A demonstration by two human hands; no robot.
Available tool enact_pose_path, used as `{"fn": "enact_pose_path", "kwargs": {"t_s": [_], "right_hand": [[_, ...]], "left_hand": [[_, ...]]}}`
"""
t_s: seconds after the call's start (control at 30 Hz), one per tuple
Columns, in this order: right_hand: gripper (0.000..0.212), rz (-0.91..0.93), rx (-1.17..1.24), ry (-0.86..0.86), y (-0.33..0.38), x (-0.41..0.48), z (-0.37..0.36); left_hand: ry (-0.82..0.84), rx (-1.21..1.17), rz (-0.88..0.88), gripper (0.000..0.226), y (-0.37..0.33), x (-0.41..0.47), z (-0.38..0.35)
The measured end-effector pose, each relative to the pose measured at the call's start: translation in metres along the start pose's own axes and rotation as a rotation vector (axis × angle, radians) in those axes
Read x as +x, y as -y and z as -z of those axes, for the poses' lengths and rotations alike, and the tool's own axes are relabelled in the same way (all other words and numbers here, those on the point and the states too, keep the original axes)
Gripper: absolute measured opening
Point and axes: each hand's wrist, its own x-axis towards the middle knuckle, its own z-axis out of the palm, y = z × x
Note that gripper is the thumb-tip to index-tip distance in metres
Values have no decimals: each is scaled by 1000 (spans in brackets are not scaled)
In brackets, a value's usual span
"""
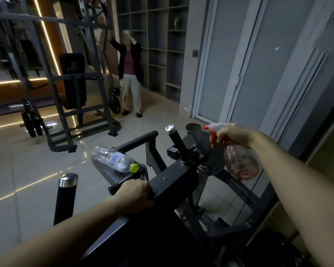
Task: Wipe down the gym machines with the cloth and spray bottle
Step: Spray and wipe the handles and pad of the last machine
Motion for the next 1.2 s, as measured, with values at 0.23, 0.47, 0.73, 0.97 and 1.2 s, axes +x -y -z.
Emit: {"fn": "enact_pose_path", "kwargs": {"t_s": [0.23, 0.47, 0.73, 0.97, 1.2], "right_hand": [[41, -62, 72, 35, -42, 4, -2], [52, -137, 51, 49, -82, 1, -35], [59, -164, 154, -31, -101, -13, -80], [31, 102, 129, -84, -41, -21, -124], [38, 325, 183, -170, -8, 1, -190]], "left_hand": [[-22, -8, -15, 42, -2, -2, 1], [15, -69, -2, 44, 3, 1, -2], [14, -49, 40, 46, 0, -1, -4], [31, -90, 162, 49, -7, -3, 1], [-225, -317, 395, 38, -6, -13, 73]]}}
